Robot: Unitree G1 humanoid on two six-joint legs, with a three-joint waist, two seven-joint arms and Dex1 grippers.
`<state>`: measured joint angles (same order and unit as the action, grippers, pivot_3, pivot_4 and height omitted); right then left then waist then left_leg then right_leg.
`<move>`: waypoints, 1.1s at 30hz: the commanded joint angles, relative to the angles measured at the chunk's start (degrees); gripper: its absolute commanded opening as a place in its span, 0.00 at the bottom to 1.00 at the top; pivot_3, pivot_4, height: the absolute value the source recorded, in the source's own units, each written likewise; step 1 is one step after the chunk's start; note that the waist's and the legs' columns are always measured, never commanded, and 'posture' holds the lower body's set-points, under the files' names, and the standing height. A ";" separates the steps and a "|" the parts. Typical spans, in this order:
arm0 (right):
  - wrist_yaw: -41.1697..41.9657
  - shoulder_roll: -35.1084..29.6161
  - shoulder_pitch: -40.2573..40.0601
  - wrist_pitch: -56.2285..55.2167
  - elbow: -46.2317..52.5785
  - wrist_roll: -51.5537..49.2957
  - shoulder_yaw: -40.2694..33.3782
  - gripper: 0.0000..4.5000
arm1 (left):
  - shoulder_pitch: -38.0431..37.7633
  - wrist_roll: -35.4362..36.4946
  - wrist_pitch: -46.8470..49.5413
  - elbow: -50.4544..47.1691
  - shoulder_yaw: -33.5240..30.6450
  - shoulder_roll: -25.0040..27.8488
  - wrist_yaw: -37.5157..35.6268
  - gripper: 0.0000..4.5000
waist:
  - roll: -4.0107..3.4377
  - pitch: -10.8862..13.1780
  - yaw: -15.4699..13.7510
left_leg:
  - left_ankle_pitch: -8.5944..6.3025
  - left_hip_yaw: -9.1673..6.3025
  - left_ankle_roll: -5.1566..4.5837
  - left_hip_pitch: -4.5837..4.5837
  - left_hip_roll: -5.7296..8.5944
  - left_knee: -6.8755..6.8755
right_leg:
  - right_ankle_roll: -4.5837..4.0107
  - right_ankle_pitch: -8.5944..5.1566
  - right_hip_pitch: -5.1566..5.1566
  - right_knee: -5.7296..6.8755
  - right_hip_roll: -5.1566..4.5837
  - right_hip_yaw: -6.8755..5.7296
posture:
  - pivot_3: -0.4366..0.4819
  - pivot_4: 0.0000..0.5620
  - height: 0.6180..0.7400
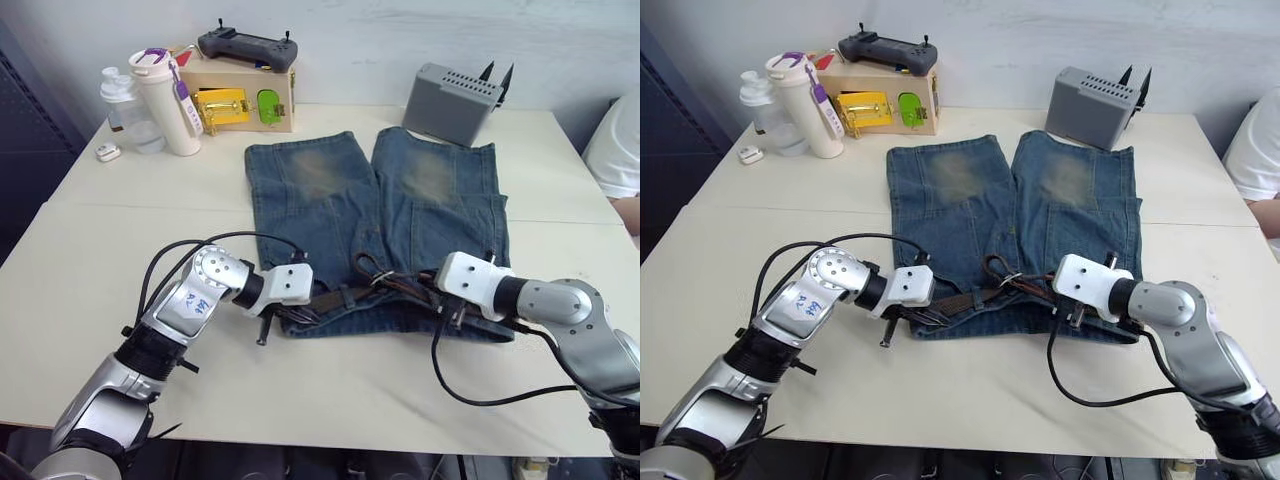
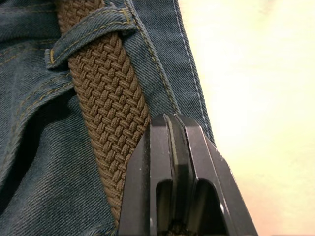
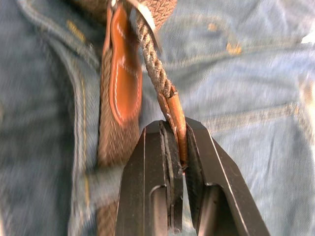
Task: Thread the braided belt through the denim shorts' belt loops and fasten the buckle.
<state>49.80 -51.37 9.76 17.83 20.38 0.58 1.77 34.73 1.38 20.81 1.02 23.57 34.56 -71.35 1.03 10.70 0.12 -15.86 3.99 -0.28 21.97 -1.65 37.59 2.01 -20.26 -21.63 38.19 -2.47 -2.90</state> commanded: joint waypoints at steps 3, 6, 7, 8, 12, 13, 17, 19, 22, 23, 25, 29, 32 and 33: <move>1.34 -3.32 -2.48 -5.81 0.74 -0.31 -4.80 0.00 | -3.80 0.42 4.19 3.74 0.60 0.85 -0.23 0.02 | -0.10 -0.12 0.33 | 0.03 0.13 0.05 -0.48 0.00 -0.40 | -0.02 -0.01 0.30 -0.16 0.01 0.11 | 0.48 0.27 0.96; 1.29 -5.28 -4.77 -10.67 -0.90 1.02 -6.49 0.00 | -4.32 2.19 6.18 3.60 -0.40 0.26 -0.15 0.02 | -0.11 -0.13 0.11 | 0.06 0.16 0.10 -0.53 -0.02 -0.48 | -0.06 -0.04 0.30 -0.16 0.05 0.14 | 0.48 0.27 0.96; 0.87 -6.27 -6.08 -13.50 -2.28 1.74 -7.91 0.00 | -4.67 3.26 7.24 3.51 -1.08 -0.09 -0.10 0.02 | -0.12 -0.12 0.09 | 0.06 0.16 0.12 -0.53 -0.01 -0.48 | -0.05 -0.04 0.29 -0.16 0.05 0.14 | 0.48 0.27 0.96; 0.53 -6.89 -6.95 -15.50 -3.28 2.15 -8.89 0.00 | -4.90 4.01 7.97 3.43 -1.53 -0.30 -0.05 0.02 | -0.12 -0.12 0.05 | 0.06 0.16 0.12 -0.52 -0.01 -0.48 | -0.05 -0.04 0.29 -0.17 0.05 0.14 | 0.48 0.27 0.96; -1.77 -10.01 -11.13 -27.16 -10.84 5.15 -13.87 0.00 | -6.06 7.31 9.90 3.71 -3.85 -0.51 -0.26 0.02 | -0.12 -0.13 0.06 | 0.06 0.17 0.12 -0.55 0.00 -0.46 | -0.05 -0.04 0.34 -0.18 0.04 0.14 | 0.48 0.27 0.96; -2.29 -10.42 -11.66 -29.63 -12.48 5.67 -14.43 0.00 | -6.22 7.58 9.93 3.94 -4.04 -0.36 -0.29 0.02 | -0.13 -0.14 0.08 | 0.07 0.17 0.13 -0.56 0.00 -0.47 | -0.05 -0.04 0.34 -0.19 0.04 0.15 | 0.48 0.27 0.96; -5.99 -11.61 -13.17 -39.22 -19.27 9.50 -14.39 0.00 | -6.26 5.48 8.93 5.89 -2.99 1.11 0.93 0.02 | -0.13 -0.14 0.09 | 0.08 0.20 0.16 -0.59 -0.01 -0.50 | -0.04 -0.05 0.34 -0.19 0.06 0.17 | 0.48 0.27 0.96; -7.23 -11.86 -13.67 -42.26 -21.46 10.87 -13.91 0.00 | -5.95 5.72 8.97 6.27 -3.20 1.08 1.40 0.02 | -0.14 -0.15 0.08 | 0.10 0.23 0.19 -0.60 0.00 -0.50 | -0.04 -0.05 0.34 -0.19 0.06 0.19 | 0.48 0.27 0.96; -8.70 -11.50 -13.67 -44.85 -24.19 11.85 -13.11 0.00 | -5.58 5.27 8.23 6.84 -3.11 1.38 1.84 0.02 | -0.14 -0.15 0.08 | 0.14 0.24 0.28 -0.62 0.00 -0.50 | -0.03 -0.05 0.35 -0.19 0.06 0.20 | 0.48 0.27 0.96; -8.96 -11.27 -13.25 -45.07 -24.50 11.90 -12.72 0.00 | -5.60 5.20 8.01 6.83 -3.09 1.48 1.91 0.02 | -0.14 -0.15 0.08 | 0.14 0.24 0.29 -0.64 -0.01 -0.51 | -0.03 -0.05 0.38 -0.19 0.06 0.20 | 0.48 0.27 0.96; -9.77 -10.86 -12.01 -45.36 -24.78 12.40 -11.80 0.00 | -5.71 5.68 8.00 6.47 -3.44 1.49 1.95 0.02 | -0.14 -0.15 0.08 | 0.14 0.25 0.29 -0.66 -0.01 -0.51 | -0.03 -0.05 0.39 -0.19 0.06 0.22 | 0.48 0.27 0.96; -8.16 -8.67 -10.30 -41.23 -23.24 5.78 -11.93 0.00 | -6.22 7.93 5.55 4.24 -5.59 0.76 1.71 0.02 | -0.14 -0.14 0.08 | 0.14 0.25 0.30 -0.69 -0.01 -0.51 | -0.03 -0.05 0.41 -0.18 0.06 0.23 | 0.48 0.27 0.96; -6.87 -8.47 -9.49 -39.69 -22.41 2.98 -12.48 0.28 | -6.38 12.15 6.27 1.62 -8.58 -0.41 0.93 0.00 | -0.14 -0.14 0.10 | 0.14 0.25 0.31 -0.65 -0.03 -0.52 | -0.03 -0.05 0.38 -0.19 0.06 0.23 | 0.48 0.27 0.96; -6.14 -9.08 -9.52 -40.03 -22.47 2.76 -12.46 0.38 | -6.29 13.50 7.25 0.83 -9.72 -0.66 1.10 0.00 | -0.14 -0.13 0.12 | 0.14 0.26 0.31 -0.64 -0.03 -0.52 | -0.03 -0.05 0.37 -0.19 0.06 0.23 | 0.48 0.27 0.96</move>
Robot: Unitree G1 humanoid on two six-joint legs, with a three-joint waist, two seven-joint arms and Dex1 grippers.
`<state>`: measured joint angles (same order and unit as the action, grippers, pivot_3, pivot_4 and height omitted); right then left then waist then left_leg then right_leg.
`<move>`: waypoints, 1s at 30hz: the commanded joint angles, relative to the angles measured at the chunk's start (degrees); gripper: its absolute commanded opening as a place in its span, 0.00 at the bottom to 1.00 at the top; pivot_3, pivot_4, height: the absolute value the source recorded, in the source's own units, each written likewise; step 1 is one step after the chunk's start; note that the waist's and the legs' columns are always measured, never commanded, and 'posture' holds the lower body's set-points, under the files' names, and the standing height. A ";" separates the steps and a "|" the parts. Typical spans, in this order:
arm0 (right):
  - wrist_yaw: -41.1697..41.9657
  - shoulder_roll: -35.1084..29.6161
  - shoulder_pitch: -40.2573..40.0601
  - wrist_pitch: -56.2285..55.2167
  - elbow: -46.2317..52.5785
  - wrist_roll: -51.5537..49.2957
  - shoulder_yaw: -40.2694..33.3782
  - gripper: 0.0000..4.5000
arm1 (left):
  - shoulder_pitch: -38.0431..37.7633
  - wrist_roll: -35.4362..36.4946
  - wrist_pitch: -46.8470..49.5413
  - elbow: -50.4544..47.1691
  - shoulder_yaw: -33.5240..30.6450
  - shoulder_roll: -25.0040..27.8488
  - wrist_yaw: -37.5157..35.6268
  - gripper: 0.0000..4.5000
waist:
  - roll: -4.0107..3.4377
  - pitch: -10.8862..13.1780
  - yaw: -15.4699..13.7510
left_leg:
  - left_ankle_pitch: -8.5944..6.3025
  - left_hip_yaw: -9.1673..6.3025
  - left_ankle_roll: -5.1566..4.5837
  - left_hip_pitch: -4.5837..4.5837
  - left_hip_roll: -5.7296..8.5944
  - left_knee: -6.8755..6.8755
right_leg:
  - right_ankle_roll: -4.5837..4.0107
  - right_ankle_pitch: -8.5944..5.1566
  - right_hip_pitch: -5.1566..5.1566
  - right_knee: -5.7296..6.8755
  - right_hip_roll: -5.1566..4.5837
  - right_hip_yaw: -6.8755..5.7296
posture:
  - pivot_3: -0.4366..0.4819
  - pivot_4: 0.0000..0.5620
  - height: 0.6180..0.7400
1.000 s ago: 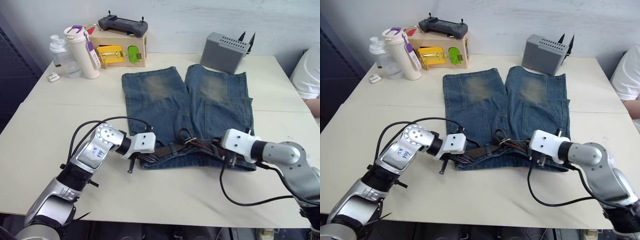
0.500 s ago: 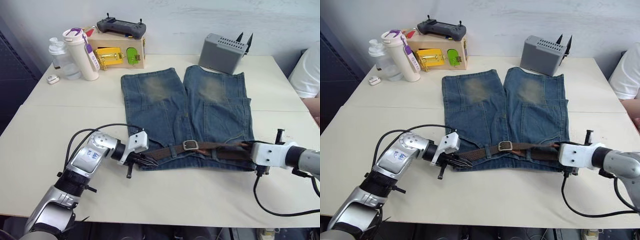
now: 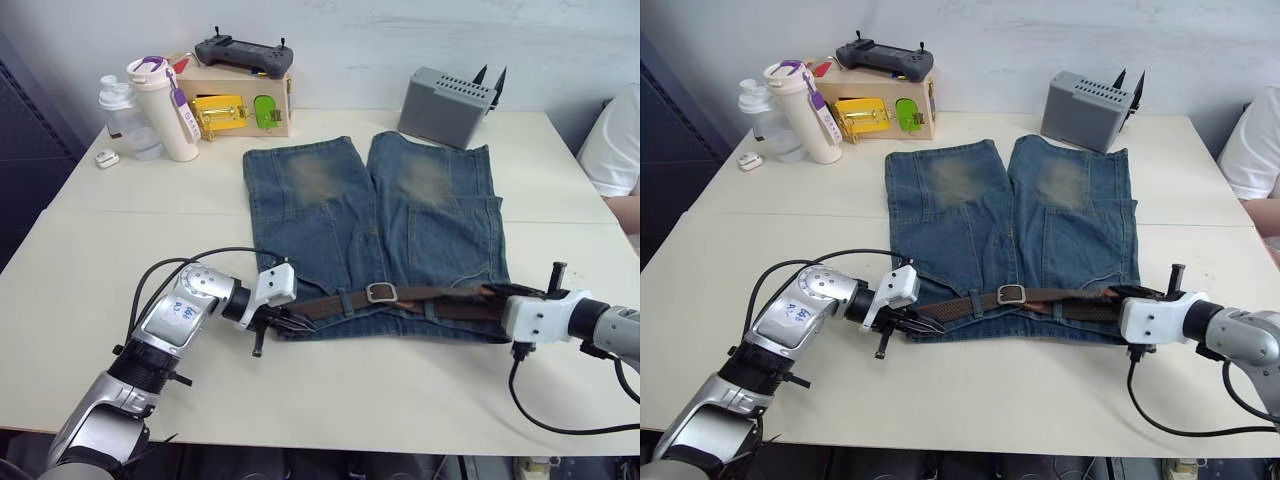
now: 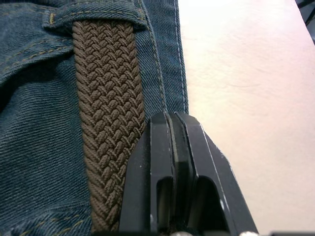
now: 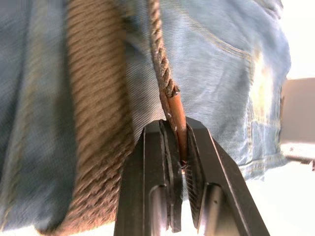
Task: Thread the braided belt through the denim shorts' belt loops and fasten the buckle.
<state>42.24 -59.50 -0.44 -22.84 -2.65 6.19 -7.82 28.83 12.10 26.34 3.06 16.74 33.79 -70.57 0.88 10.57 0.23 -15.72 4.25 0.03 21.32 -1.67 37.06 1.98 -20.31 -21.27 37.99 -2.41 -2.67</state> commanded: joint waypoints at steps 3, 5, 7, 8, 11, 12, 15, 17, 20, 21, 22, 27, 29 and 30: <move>3.95 -0.45 3.47 7.56 -0.26 -11.27 -6.79 0.72 | 1.05 6.69 4.21 -3.45 -7.18 -0.68 2.24 0.00 | 0.02 0.01 0.04 | -0.01 0.00 -0.01 0.05 -0.01 0.01 | 0.00 0.00 -0.04 0.00 0.00 -0.01 | 0.48 0.27 0.96; 6.77 -1.01 5.87 13.15 -1.81 -17.23 -9.66 0.97 | 2.27 11.21 8.05 -6.38 -10.18 -0.43 1.87 0.00 | 0.01 0.05 0.01 | -0.01 0.00 -0.02 0.11 -0.01 0.03 | 0.00 0.00 -0.09 0.01 -0.01 -0.01 | 0.48 0.27 0.96; 9.33 -1.81 7.27 15.92 -3.29 -20.10 -11.23 0.97 | 2.98 14.68 11.86 -9.51 -11.96 0.91 0.95 0.00 | 0.08 0.09 0.00 | -0.01 -0.01 -0.02 0.13 -0.01 0.02 | 0.00 0.00 -0.10 0.00 -0.01 -0.02 | 0.48 0.27 0.96; 11.34 -2.40 7.44 18.16 -3.92 -21.71 -11.87 0.97 | 3.34 16.25 13.43 -11.24 -13.17 1.95 0.91 0.00 | 0.08 0.09 -0.04 | 0.00 -0.02 -0.01 0.16 -0.01 0.01 | 0.00 0.00 -0.12 -0.01 -0.01 -0.03 | 0.48 0.27 0.96; 17.44 -3.22 6.53 30.78 -4.35 -29.69 -14.24 1.00 | 4.24 22.13 20.41 -14.04 -19.38 5.76 2.60 0.15 | 0.10 0.10 -0.04 | 0.00 -0.04 0.01 0.18 -0.02 -0.04 | 0.00 0.00 -0.11 -0.10 0.00 -0.06 | 0.48 0.27 0.96; 19.07 -3.29 6.05 35.51 -4.01 -32.54 -14.97 1.00 | 4.21 23.70 22.42 -14.26 -21.17 6.79 3.33 0.22 | 0.10 0.10 -0.04 | -0.01 -0.04 0.00 0.18 -0.03 -0.05 | 0.00 0.00 -0.11 -0.11 0.00 -0.06 | 0.48 0.27 0.96; 23.14 -3.21 4.96 46.93 -3.16 -40.07 -17.30 1.00 | 2.23 26.22 25.04 -13.81 -26.45 9.94 5.16 0.52 | 0.10 0.10 0.10 | -0.09 -0.05 -0.15 0.17 -0.03 -0.03 | 0.00 0.00 -0.10 -0.09 -0.02 -0.05 | 0.48 0.27 0.96; 23.86 -2.77 4.83 49.67 -3.13 -41.67 -18.00 1.00 | -1.73 25.02 23.13 -12.58 -29.40 12.18 5.82 0.72 | 0.07 0.10 0.48 | -0.10 -0.05 -0.16 0.15 -0.03 -0.05 | 0.00 0.00 -0.10 -0.08 -0.03 -0.03 | 0.48 0.27 0.96; 23.87 -2.04 5.53 48.26 -3.08 -40.52 -17.83 1.00 | -8.43 23.14 20.04 -11.60 -32.85 13.81 7.62 0.98 | 0.06 0.11 0.61 | -0.11 -0.05 -0.14 0.13 -0.04 -0.13 | 0.00 0.00 -0.14 -0.11 -0.02 -0.04 | 0.48 0.27 0.96; 23.94 -1.74 5.69 47.83 -2.91 -40.32 -17.78 1.00 | -10.46 22.64 19.36 -11.20 -33.86 14.15 8.37 0.98 | 0.06 0.11 0.75 | -0.12 -0.05 -0.13 0.15 -0.04 -0.13 | 0.00 0.00 -0.16 -0.13 -0.03 -0.03 | 0.48 0.27 0.96; 23.37 -0.97 6.01 46.11 -2.92 -39.52 -17.77 1.00 | -13.52 20.04 15.84 -11.00 -35.23 13.66 10.91 0.98 | 0.06 0.12 0.92 | -0.14 -0.05 -0.12 0.15 -0.04 -0.15 | 0.00 0.00 -0.16 -0.16 -0.03 -0.02 | 0.48 0.27 0.96; 19.82 2.22 7.43 38.76 -4.89 -34.78 -16.93 1.00 | -26.33 17.90 9.54 -10.73 -41.03 8.80 17.48 0.98 | 0.11 0.15 1.23 | -0.21 -0.05 -0.13 0.20 -0.03 -0.21 | 0.00 0.00 -0.20 -0.24 -0.07 -0.03 | 0.48 0.27 0.96; 18.40 3.61 7.79 37.37 -5.19 -33.69 -16.47 1.00 | -29.92 13.64 3.83 -11.58 -39.95 7.06 20.40 0.98 | 0.11 0.15 1.26 | -0.23 -0.05 -0.13 0.20 -0.03 -0.22 | 0.00 0.00 -0.21 -0.25 -0.10 -0.03 | 0.48 0.27 0.96; 18.09 4.03 7.77 36.94 -5.07 -33.33 -16.33 1.00 | -30.70 12.61 1.81 -11.68 -39.68 6.52 21.20 0.98 | 0.13 0.16 1.26 | -0.24 -0.05 -0.13 0.19 -0.02 -0.22 | 0.00 0.00 -0.21 -0.25 -0.12 -0.03 | 0.48 0.27 0.96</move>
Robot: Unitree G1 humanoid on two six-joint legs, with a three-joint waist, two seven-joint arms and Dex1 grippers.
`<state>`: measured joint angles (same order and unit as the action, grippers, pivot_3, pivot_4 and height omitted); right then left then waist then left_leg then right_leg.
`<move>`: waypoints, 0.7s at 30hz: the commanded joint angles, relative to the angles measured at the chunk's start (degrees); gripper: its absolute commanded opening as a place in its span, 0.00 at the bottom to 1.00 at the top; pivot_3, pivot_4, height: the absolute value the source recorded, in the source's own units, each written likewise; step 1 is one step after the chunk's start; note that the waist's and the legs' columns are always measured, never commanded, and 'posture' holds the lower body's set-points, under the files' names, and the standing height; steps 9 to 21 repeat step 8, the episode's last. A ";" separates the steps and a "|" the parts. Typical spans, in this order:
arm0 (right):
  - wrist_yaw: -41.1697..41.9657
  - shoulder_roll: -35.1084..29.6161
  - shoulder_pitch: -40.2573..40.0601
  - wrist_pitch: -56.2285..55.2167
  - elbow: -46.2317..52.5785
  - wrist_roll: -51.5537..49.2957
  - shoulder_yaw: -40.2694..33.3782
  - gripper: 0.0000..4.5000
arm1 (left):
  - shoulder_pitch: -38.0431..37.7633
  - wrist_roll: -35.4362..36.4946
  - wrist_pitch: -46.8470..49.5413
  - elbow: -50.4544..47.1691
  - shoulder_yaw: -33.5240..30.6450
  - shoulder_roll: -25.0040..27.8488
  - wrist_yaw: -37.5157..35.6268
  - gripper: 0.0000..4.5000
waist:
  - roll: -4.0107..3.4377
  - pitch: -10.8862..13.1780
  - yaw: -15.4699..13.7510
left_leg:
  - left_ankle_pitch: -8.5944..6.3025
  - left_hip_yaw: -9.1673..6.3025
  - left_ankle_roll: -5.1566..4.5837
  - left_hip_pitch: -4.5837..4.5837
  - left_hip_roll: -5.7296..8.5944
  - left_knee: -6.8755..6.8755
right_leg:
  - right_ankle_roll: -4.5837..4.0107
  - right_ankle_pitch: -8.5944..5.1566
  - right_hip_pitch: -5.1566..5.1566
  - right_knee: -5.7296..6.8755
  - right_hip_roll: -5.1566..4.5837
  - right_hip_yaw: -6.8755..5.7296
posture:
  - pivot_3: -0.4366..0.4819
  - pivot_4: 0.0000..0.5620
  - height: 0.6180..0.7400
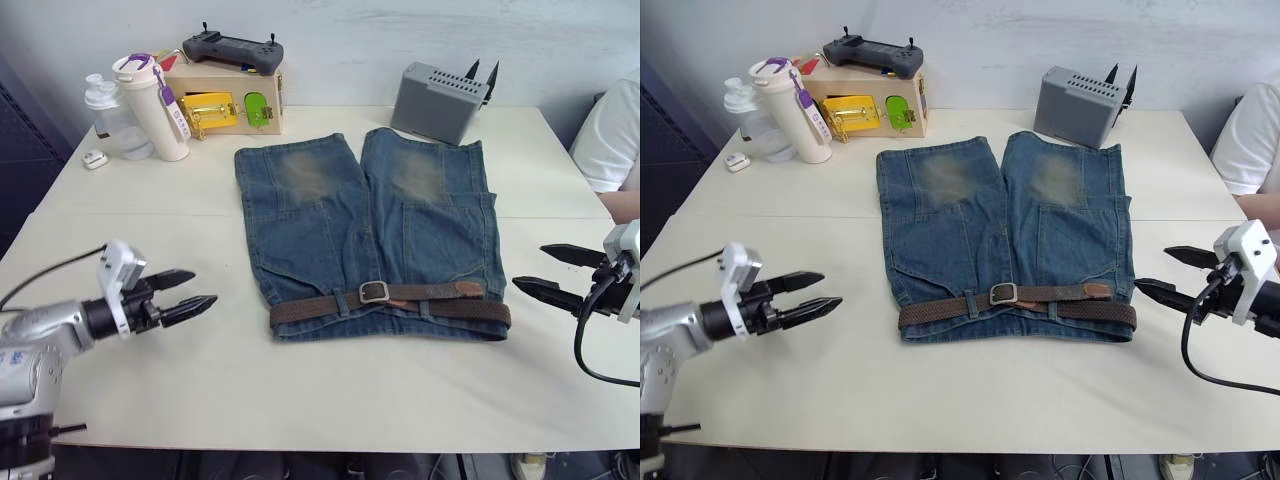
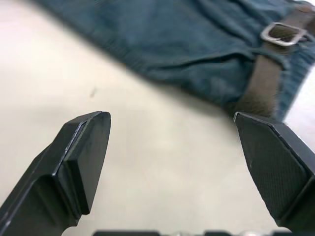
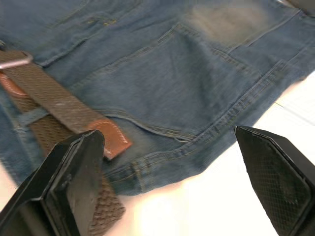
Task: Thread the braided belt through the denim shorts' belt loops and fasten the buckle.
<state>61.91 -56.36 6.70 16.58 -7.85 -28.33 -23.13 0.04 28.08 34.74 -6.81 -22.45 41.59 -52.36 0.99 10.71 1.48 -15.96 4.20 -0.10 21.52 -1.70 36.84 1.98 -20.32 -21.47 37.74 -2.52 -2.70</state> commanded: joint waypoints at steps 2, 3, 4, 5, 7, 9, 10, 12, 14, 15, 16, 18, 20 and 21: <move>-3.53 2.32 0.45 -4.14 0.11 2.80 -0.68 1.00 | -2.11 -3.05 -6.43 -1.37 -0.62 -2.44 4.69 0.98 | 0.08 0.05 -0.36 | -0.01 -0.01 0.02 0.01 0.00 -0.01 | 0.00 0.00 -0.01 0.02 0.00 -0.02 | 0.48 0.27 0.96; -4.46 3.17 0.00 -4.94 0.62 3.72 -0.23 1.00 | -2.22 -3.01 -7.03 -1.56 -0.87 -3.17 5.58 0.98 | 0.08 0.04 -0.63 | -0.01 -0.03 0.02 0.01 0.00 -0.01 | 0.00 0.00 -0.01 0.03 -0.01 -0.05 | 0.48 0.27 0.96; -5.04 3.77 -0.32 -5.48 1.00 4.38 0.07 1.00 | -2.33 -2.96 -7.62 -1.73 -1.02 -3.64 6.23 0.98 | 0.07 0.04 -0.77 | -0.01 -0.04 0.03 0.01 0.00 -0.01 | -0.01 0.01 -0.01 0.04 -0.01 -0.06 | 0.48 0.27 0.96; -5.77 4.70 -0.68 -6.06 1.57 4.87 0.34 1.00 | -2.57 -3.24 -9.15 -2.16 -0.98 -4.28 6.83 0.98 | 0.06 0.04 -0.94 | -0.01 -0.04 0.03 0.01 0.00 -0.01 | -0.01 0.01 -0.01 0.04 -0.01 -0.05 | 0.48 0.27 0.96; -6.55 6.14 -1.29 -6.74 2.49 5.38 0.66 1.00 | -3.22 -4.11 -12.23 -2.52 -0.50 -4.81 7.33 0.98 | 0.06 0.04 -1.06 | -0.03 -0.04 0.05 0.01 0.01 -0.04 | -0.01 0.01 -0.01 0.02 -0.03 -0.05 | 0.48 0.27 0.96; -6.70 6.66 -1.56 -6.90 2.90 5.51 0.76 1.00 | -3.56 -4.66 -13.69 -2.54 -0.22 -4.90 7.33 0.98 | 0.06 0.04 -1.06 | -0.03 -0.03 0.05 0.01 0.01 -0.05 | -0.01 0.01 -0.01 0.02 -0.03 -0.05 | 0.48 0.27 0.96; -6.70 6.66 -1.56 -6.90 2.90 5.51 0.76 1.00 | -3.56 -4.66 -13.69 -2.54 -0.22 -4.90 7.33 0.98 | 0.06 0.04 -1.06 | -0.03 -0.03 0.05 0.01 0.01 -0.05 | -0.01 0.01 -0.01 0.02 -0.03 -0.05 | 0.48 0.27 0.96; -6.70 6.66 -1.56 -6.90 2.90 5.51 0.76 1.00 | -3.56 -4.66 -13.69 -2.54 -0.22 -4.90 7.33 0.98 | 0.06 0.04 -1.06 | -0.03 -0.03 0.05 0.01 0.01 -0.05 | -0.01 0.01 -0.01 0.02 -0.03 -0.05 | 0.48 0.27 0.96; -6.70 6.66 -1.56 -6.90 2.90 5.51 0.76 1.00 | -3.56 -4.66 -13.69 -2.54 -0.22 -4.90 7.33 0.98 | 0.06 0.04 -1.06 | -0.03 -0.03 0.05 0.01 0.01 -0.05 | -0.01 0.01 -0.01 0.02 -0.03 -0.05 | 0.48 0.27 0.96; -6.70 6.66 -1.56 -6.90 2.90 5.51 0.76 1.00 | -3.56 -4.66 -13.69 -2.54 -0.22 -4.90 7.33 0.98 | 0.06 0.04 -1.06 | -0.03 -0.03 0.05 0.01 0.01 -0.05 | -0.01 0.01 -0.01 0.02 -0.03 -0.05 | 0.48 0.27 0.96; -6.70 6.66 -1.56 -6.90 2.90 5.51 0.76 1.00 | -3.56 -4.66 -13.69 -2.54 -0.22 -4.90 7.33 0.98 | 0.06 0.04 -1.06 | -0.03 -0.03 0.05 0.01 0.01 -0.05 | -0.01 0.01 -0.01 0.02 -0.03 -0.05 | 0.48 0.27 0.96; -6.70 6.66 -1.56 -6.90 2.90 5.51 0.76 1.00 | -3.56 -4.66 -13.69 -2.54 -0.22 -4.90 7.33 0.98 | 0.06 0.04 -1.06 | -0.03 -0.03 0.05 0.01 0.01 -0.05 | -0.01 0.01 -0.01 0.02 -0.03 -0.05 | 0.48 0.27 0.96; -6.70 6.66 -1.56 -6.90 2.90 5.51 0.76 1.00 | -3.56 -4.66 -13.69 -2.54 -0.22 -4.90 7.33 0.98 | 0.06 0.04 -1.06 | -0.03 -0.03 0.05 0.01 0.01 -0.05 | -0.01 0.01 -0.01 0.02 -0.03 -0.05 | 0.48 0.27 0.96; -6.70 6.66 -1.56 -6.90 2.90 5.51 0.76 1.00 | -3.56 -4.66 -13.69 -2.54 -0.22 -4.90 7.33 0.98 | 0.06 0.04 -1.06 | -0.03 -0.03 0.05 0.01 0.01 -0.05 | -0.01 0.01 -0.01 0.02 -0.03 -0.05 | 0.48 0.27 0.96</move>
